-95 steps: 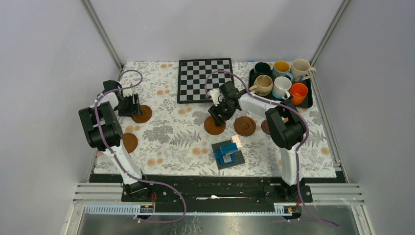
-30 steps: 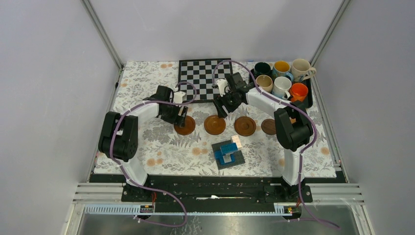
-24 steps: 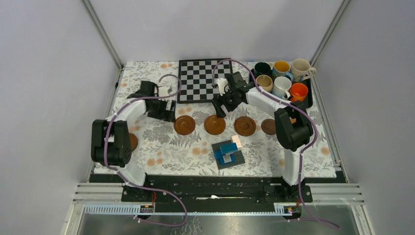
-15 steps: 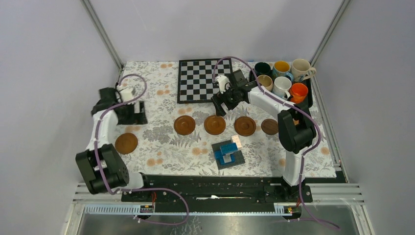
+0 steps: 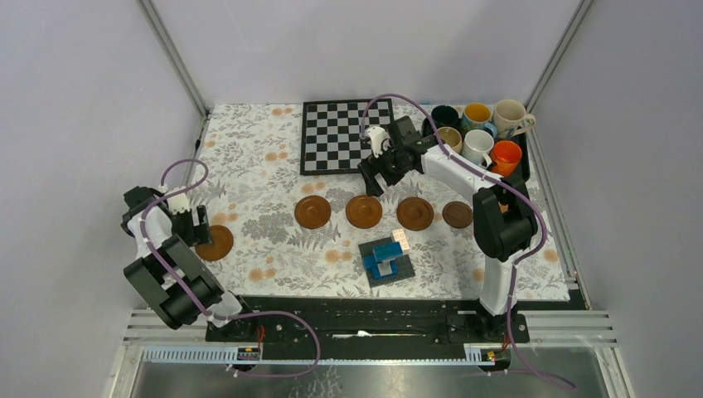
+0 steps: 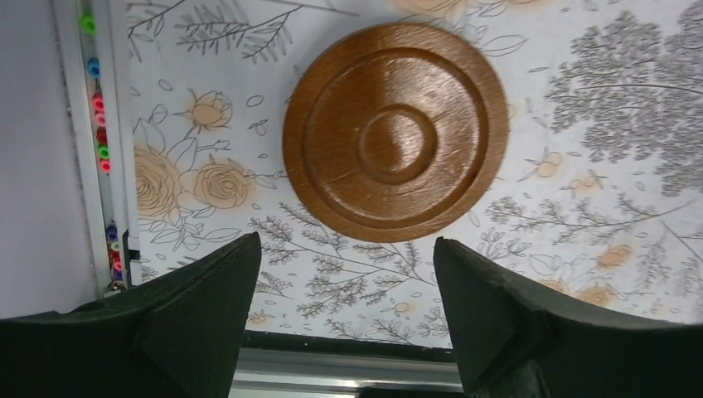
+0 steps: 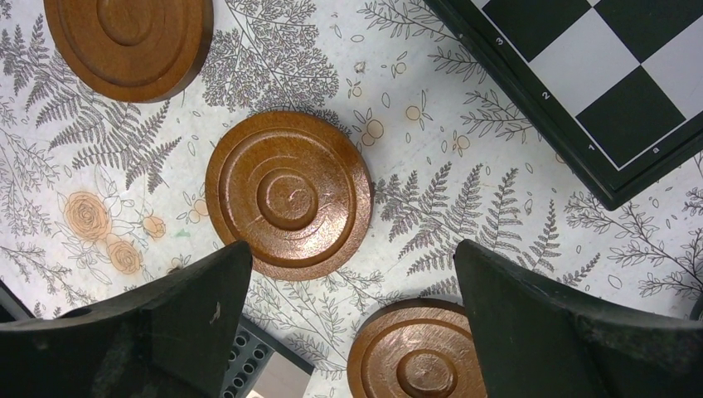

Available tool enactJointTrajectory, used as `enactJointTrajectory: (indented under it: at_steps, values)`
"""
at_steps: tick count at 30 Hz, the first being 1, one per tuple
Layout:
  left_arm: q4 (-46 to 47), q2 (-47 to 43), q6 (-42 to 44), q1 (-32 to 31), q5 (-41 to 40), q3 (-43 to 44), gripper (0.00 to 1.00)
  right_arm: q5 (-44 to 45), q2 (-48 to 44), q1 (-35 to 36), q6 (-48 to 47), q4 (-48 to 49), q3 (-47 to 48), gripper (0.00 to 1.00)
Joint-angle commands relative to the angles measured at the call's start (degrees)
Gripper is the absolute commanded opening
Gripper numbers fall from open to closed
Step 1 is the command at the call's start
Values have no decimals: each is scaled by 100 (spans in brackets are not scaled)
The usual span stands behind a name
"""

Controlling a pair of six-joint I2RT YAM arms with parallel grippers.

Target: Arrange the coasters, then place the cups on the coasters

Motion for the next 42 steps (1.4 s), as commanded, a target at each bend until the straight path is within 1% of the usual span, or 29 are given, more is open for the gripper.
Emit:
enactJointTrajectory:
  at_steps: [1,6,13,19,22,29,42]
  values:
    - [493,83,302,112,-330,-133,82,-44,-228,-25,-31,-195,311,100]
    - [796,227,348,132,-456,-324,82,4,-191,-23,-83,-283,386,100]
    - [1119,641,312,147,-344,-324,77,30,-136,-26,-150,-410,502,100]
    - [1426,1032,256,146,-255,-318,74,84,-138,-25,-279,-552,558,99]
    - [1555,1160,306,134,-284,-393,70,121,-136,-29,-337,-601,604,100]
    - [1637,1101,387,50,-311,-576,60,123,-96,-33,-369,-636,670,100]
    - [1618,1129,7,-647,-386,-533,49,120,-142,-60,-374,-631,580,99]
